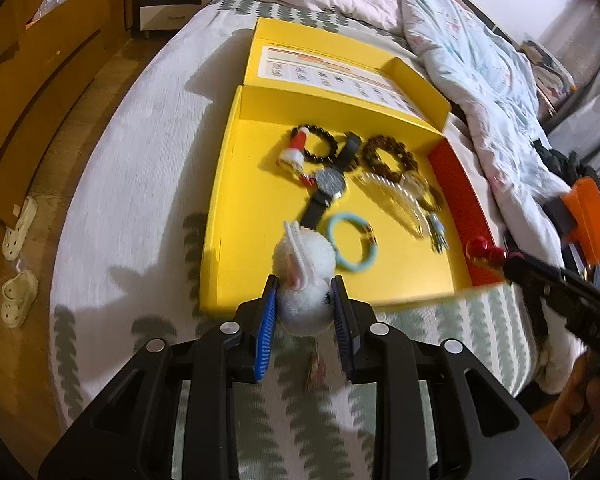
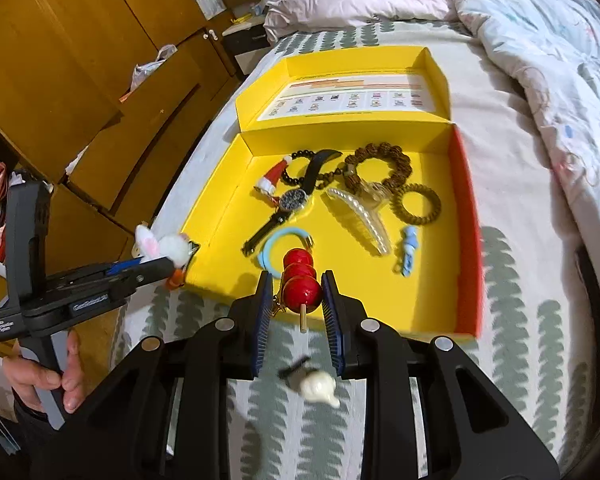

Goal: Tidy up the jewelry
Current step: 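Carry the rabbit plush and red bead stick out of the box over the bedspread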

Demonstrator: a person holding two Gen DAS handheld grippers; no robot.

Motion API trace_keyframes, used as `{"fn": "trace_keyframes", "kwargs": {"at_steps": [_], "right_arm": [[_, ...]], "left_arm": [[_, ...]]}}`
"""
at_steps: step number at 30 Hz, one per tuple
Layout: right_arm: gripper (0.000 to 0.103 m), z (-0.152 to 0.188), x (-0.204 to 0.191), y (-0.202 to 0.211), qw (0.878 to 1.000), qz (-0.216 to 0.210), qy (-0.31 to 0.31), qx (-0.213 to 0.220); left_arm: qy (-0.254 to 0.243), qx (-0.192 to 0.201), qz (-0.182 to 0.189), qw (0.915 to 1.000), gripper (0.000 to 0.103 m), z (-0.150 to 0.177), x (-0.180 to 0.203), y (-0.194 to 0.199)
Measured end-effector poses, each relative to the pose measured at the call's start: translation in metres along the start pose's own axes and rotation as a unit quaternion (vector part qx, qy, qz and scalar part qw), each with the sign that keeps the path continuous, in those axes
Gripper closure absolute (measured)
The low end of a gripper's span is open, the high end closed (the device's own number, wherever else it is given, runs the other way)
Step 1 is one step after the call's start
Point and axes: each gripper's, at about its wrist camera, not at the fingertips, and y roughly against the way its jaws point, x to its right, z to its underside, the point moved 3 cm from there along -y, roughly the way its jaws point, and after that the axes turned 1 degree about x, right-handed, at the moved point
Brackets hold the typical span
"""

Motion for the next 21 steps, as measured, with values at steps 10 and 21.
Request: {"fn": "trace_keyframes", "kwargs": {"at_steps": [10,21], "right_arm": [[0.077,0.052,0.017,0.008,0.999,0.015,-0.018,-0.033],[0.077,0.081,0.04,-0.019,0.995,0.04,-0.03,-0.084]], "left_arm": [[-0.023,-0.033,-0.036,0.9985,0.076,0.038,0.006,-0.006],[-0.023,-0.07,-0.073,0.9946,0.076,0.056,-0.002,-0.029]]}}
